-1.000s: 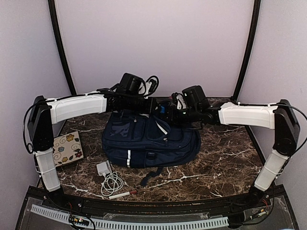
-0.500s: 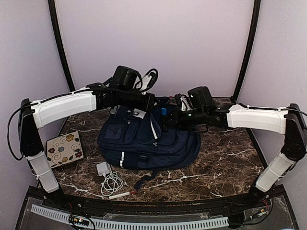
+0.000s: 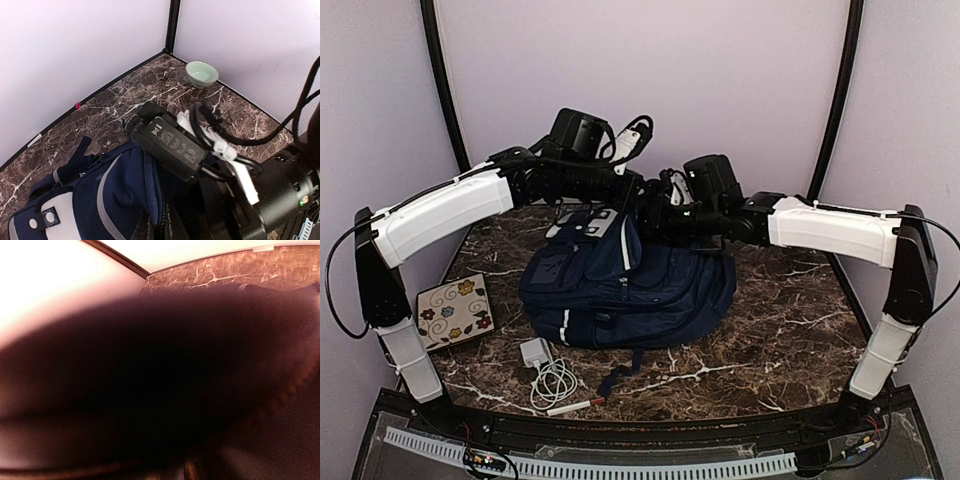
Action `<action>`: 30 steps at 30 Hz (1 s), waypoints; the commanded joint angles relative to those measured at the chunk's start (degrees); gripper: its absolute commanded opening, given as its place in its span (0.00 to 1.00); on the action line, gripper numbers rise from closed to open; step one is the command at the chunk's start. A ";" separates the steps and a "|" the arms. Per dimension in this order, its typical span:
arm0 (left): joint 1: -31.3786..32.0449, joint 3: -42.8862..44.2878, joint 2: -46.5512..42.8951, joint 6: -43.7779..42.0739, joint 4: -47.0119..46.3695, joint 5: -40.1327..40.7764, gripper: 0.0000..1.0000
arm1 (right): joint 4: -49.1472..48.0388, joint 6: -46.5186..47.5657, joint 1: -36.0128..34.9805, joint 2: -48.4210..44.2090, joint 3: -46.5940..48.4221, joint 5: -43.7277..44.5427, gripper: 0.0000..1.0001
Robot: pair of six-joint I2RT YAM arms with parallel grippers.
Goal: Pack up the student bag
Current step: Place the pen in the upper front pocket of the bag, then pick up the pen from the center of the board.
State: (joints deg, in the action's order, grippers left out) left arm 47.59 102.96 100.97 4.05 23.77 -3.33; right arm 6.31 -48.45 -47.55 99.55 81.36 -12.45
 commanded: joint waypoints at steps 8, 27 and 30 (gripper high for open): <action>-1.90 1.28 -11.38 -5.34 -13.85 7.89 0.00 | 19.11 13.95 -1.80 -7.53 11.29 9.91 0.69; -11.01 -11.03 -14.91 -2.28 -14.02 6.74 0.00 | 16.57 35.85 -27.00 -7.74 -1.63 6.50 0.55; -11.11 -13.40 -16.19 -2.62 -15.04 6.42 0.00 | 21.04 39.89 -29.94 4.55 5.77 4.84 0.61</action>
State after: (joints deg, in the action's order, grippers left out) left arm 37.43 90.43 92.20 2.74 18.96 2.33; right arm 23.75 -17.98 -74.41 91.90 80.84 -5.10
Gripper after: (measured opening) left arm 0.071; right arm 0.583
